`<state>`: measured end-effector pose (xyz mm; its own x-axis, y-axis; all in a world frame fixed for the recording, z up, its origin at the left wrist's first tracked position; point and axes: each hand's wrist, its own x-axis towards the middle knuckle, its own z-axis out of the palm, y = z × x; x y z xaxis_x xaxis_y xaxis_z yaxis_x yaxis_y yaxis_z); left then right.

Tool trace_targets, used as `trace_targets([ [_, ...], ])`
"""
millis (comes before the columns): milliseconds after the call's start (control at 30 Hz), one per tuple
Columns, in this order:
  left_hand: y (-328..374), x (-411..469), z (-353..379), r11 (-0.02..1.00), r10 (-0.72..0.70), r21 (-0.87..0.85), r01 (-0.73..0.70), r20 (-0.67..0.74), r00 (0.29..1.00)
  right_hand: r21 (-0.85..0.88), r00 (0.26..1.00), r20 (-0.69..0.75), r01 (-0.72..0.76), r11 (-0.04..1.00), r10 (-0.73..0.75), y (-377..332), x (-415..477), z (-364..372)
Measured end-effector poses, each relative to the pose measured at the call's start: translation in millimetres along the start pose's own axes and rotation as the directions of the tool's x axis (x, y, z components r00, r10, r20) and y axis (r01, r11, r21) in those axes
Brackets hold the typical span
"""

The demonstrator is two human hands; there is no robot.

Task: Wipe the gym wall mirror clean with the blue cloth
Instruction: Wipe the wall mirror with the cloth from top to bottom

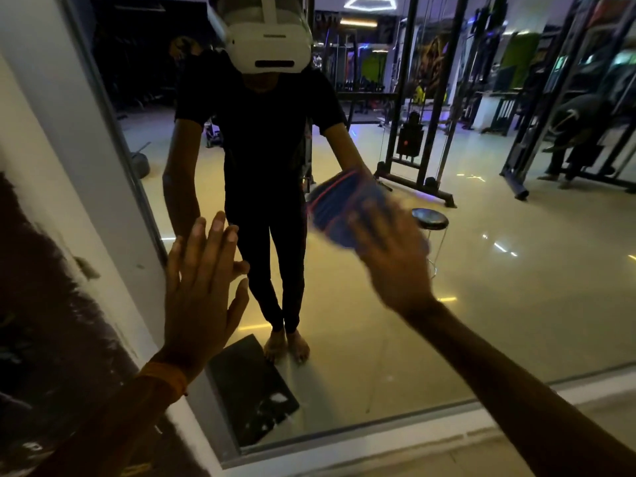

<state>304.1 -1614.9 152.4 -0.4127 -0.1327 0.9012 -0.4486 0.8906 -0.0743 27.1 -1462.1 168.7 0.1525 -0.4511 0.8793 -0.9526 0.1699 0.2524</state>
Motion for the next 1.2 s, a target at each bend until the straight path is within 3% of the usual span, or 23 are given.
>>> trace_targets([
  [33, 0.3, 5.4, -1.8, 1.0, -0.005, -0.007, 0.005, -0.012, 1.0, 0.003, 0.981, -0.076, -0.18, 0.984, 0.18, 17.3, 9.5, -8.6],
  [100, 0.4, 22.0, -5.9, 1.0, -0.006, -0.009, 0.005, -0.028, 1.0, 0.132, 0.826, -0.206, -0.508, 0.851, 0.525, 37.1, 33.5, -24.2],
  [133, -0.2, 32.8, -8.1, 1.0, -0.002, 0.0, 0.002, -0.041, 0.999, 0.178, 0.747, -0.233, -0.597, 0.782, 0.623, 32.6, 46.5, -27.7],
  [167, -0.7, 45.1, -10.4, 1.0, -0.001, 0.014, 0.002, -0.057, 0.998, 0.183, 0.724, -0.242, -0.619, 0.763, 0.646, 20.3, 58.6, -28.2],
  [233, -1.5, 71.6, -17.7, 0.999, -0.008, 0.042, 0.011, -0.075, 0.997, 0.156, 0.848, -0.176, -0.478, 0.864, 0.5, -11.2, 70.8, -20.2],
  [300, -4.8, 100.6, -27.9, 0.997, 0.011, 0.073, -0.005, -0.085, 0.996, 0.104, 0.971, -0.08, -0.216, 0.971, 0.225, -18.8, 74.7, -19.0],
  [333, -7.7, 115.1, -34.2, 0.996, 0.019, 0.093, -0.011, -0.091, 0.996, 0.063, 0.991, -0.057, -0.119, 0.991, 0.123, -4.5, 81.7, -26.0],
  [400, -15.2, 144.6, -47.4, 0.993, 0.016, 0.121, -0.004, -0.106, 0.994, 0.036, 0.984, -0.108, -0.139, 0.99, 0.142, 37.6, 106.9, -46.3],
  [467, -19.6, 172.9, -58.2, 0.991, 0.021, 0.133, -0.004, -0.129, 0.991, 0.089, 0.893, -0.245, -0.367, 0.926, 0.378, 79.9, 142.0, -67.9],
  [567, -15.1, 210.4, -66.7, 0.99, 0.019, 0.139, 0.001, -0.143, 0.99, 0.247, 0.622, -0.422, -0.622, 0.743, 0.66, 93.9, 194.9, -87.1],
  [600, -10.9, 222.3, -67.6, 0.99, 0.018, 0.139, 0.002, -0.143, 0.989, 0.231, 0.648, -0.419, -0.601, 0.765, 0.636, 84.3, 202.5, -85.9],
  [633, -5.6, 234.3, -67.9, 0.99, 0.025, 0.14, -0.005, -0.142, 0.99, 0.179, 0.774, -0.337, -0.507, 0.843, 0.537, 70.2, 202.3, -83.9],
  [667, 0.5, 246.6, -67.4, 0.989, 0.041, 0.146, -0.02, -0.138, 0.99, 0.126, 0.913, -0.218, -0.325, 0.937, 0.345, 58.0, 196.7, -81.7],
  [700, 7.6, 258.5, -66.7, 0.987, 0.057, 0.156, -0.036, -0.132, 0.99, 0.082, 0.987, -0.108, -0.11, 0.991, 0.118, 53.2, 189.1, -81.1],
  [767, 22.0, 278.3, -65.0, 0.986, 0.055, 0.163, -0.035, -0.119, 0.991, -0.006, 0.987, -0.011, 0.162, 0.987, -0.162, 80.0, 182.4, -86.2],
  [800, 27.5, 285.2, -63.4, 0.987, 0.039, 0.158, -0.02, -0.116, 0.992, -0.041, 0.985, -0.042, 0.168, 0.985, -0.169, 100.6, 186.4, -92.4],
  [867, 36.4, 290.9, -58.3, 0.988, -0.006, 0.152, 0.026, -0.129, 0.992, -0.131, 0.981, -0.191, -0.001, 0.991, -0.024, 146.8, 188.7, -106.5],
  [933, 42.9, 289.2, -52.3, 0.983, -0.037, 0.171, 0.061, -0.144, 0.989, -0.016, 0.892, -0.348, -0.313, 0.95, 0.288, 190.3, 180.4, -124.2],
  [1000, 52.1, 281.9, -44.5, 0.982, -0.012, 0.184, 0.038, -0.14, 0.99, 0.207, 0.749, -0.319, -0.542, 0.814, 0.58, 198.8, 167.3, -131.3],
  [1033, 58.1, 278.3, -40.3, 0.983, 0.016, 0.183, 0.007, -0.125, 0.992, 0.23, 0.747, -0.257, -0.57, 0.789, 0.614, 184.6, 160.2, -125.2],
  [1067, 65.2, 275.2, -36.4, 0.985, 0.036, 0.17, -0.018, -0.105, 0.994, 0.196, 0.812, -0.189, -0.52, 0.831, 0.553, 163.4, 149.0, -113.7],
  [1133, 80.1, 269.0, -28.5, 0.989, 0.038, 0.144, -0.026, -0.08, 0.996, 0.116, 0.984, -0.085, -0.144, 0.983, 0.155, 117.6, 120.5, -89.2],
  [1200, 92.3, 262.0, -23.6, 0.989, 0.024, 0.15, -0.015, -0.06, 0.998, -0.003, 0.971, -0.001, 0.24, 0.971, -0.24, 119.1, 92.7, -74.9],
])
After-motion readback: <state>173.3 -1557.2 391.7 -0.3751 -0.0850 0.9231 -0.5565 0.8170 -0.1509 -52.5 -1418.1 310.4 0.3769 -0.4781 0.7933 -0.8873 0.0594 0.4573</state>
